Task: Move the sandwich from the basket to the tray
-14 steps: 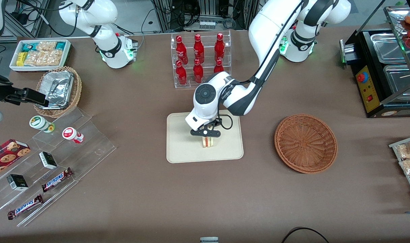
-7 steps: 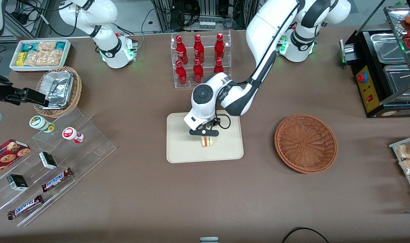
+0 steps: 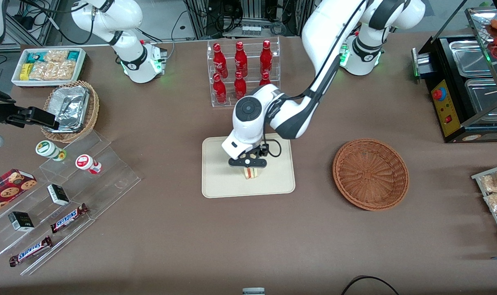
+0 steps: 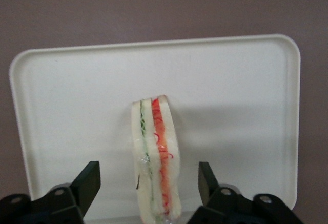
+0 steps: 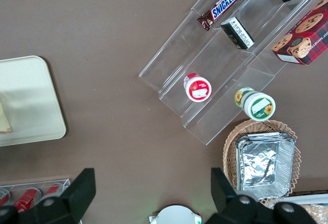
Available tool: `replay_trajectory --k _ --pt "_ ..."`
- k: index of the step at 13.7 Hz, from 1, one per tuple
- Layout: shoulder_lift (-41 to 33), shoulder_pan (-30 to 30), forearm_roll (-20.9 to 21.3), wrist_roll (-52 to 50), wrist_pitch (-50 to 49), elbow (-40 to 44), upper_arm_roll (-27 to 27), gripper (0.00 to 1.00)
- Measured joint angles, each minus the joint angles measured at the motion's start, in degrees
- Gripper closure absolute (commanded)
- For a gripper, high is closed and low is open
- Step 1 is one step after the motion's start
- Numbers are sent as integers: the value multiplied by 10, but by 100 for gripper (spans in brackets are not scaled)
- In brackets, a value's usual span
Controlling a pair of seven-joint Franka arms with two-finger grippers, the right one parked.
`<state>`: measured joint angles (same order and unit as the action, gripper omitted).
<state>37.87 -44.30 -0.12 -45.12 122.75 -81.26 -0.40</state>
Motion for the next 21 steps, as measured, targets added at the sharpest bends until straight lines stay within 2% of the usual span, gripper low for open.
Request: replay_trajectory --k 3,6,13,17,21 --pt "-72 13 0 -8 -82 1 29 0" --pt "-143 61 1 3 -159 -8 36 0" --pt "-342 184 3 194 -203 -167 39 0" --pt "-394 265 3 306 -246 -180 40 0" --pt "-409 311 3 362 -276 -175 41 0"
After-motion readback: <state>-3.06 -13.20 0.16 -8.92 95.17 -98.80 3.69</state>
